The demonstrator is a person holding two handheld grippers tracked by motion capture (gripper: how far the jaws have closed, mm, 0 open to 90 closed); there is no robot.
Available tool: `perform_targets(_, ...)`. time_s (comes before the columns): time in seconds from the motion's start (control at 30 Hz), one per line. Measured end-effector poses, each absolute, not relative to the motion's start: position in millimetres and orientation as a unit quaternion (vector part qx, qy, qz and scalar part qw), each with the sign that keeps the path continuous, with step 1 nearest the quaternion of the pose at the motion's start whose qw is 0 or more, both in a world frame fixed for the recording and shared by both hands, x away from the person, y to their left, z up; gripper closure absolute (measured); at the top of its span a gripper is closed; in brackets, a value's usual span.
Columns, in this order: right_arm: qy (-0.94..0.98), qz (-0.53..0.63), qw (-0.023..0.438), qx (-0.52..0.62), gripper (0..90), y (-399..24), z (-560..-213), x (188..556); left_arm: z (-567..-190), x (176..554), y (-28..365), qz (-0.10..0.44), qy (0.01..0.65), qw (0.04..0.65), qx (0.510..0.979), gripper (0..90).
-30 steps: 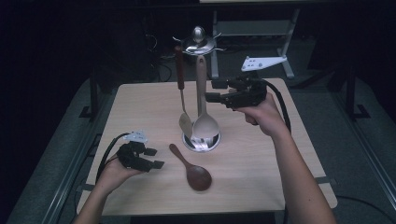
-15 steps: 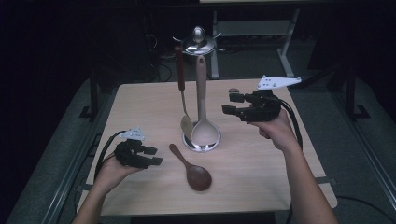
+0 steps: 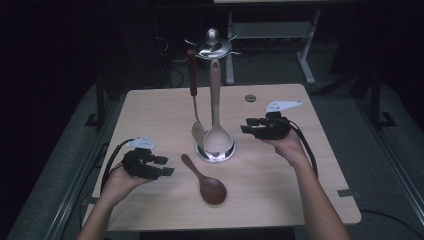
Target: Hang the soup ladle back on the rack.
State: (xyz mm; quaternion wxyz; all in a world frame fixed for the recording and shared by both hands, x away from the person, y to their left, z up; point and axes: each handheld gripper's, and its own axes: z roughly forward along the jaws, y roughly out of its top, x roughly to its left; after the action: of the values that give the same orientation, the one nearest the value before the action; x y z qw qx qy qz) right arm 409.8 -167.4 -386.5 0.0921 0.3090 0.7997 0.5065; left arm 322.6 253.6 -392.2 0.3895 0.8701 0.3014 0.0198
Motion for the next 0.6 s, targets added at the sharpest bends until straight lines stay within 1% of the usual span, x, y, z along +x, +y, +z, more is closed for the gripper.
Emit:
perform_targets(0.13, 0.814, 0.491, 0.083, 0.301, 57.6, -154, -410, 422, -388, 322, 255, 0.024, 0.301, 0.392, 0.869, 44.0)
perform_targets(0.23, 0.82, 0.489, 0.073, 0.289, 56.0, -143, -423, 428, -386, 321, 257, 0.028, 0.3, 0.395, 0.868, 43.8)
perform_targets(0.43, 0.83, 0.483, 0.072, 0.269, 51.1, -118, -443, 436, -386, 320, 259, 0.029, 0.303, 0.395, 0.867, 43.7)
perform_targets(0.6, 0.833, 0.481, 0.075, 0.264, 51.8, -103, -454, 440, -385, 319, 261, 0.028, 0.304, 0.398, 0.865, 43.6)
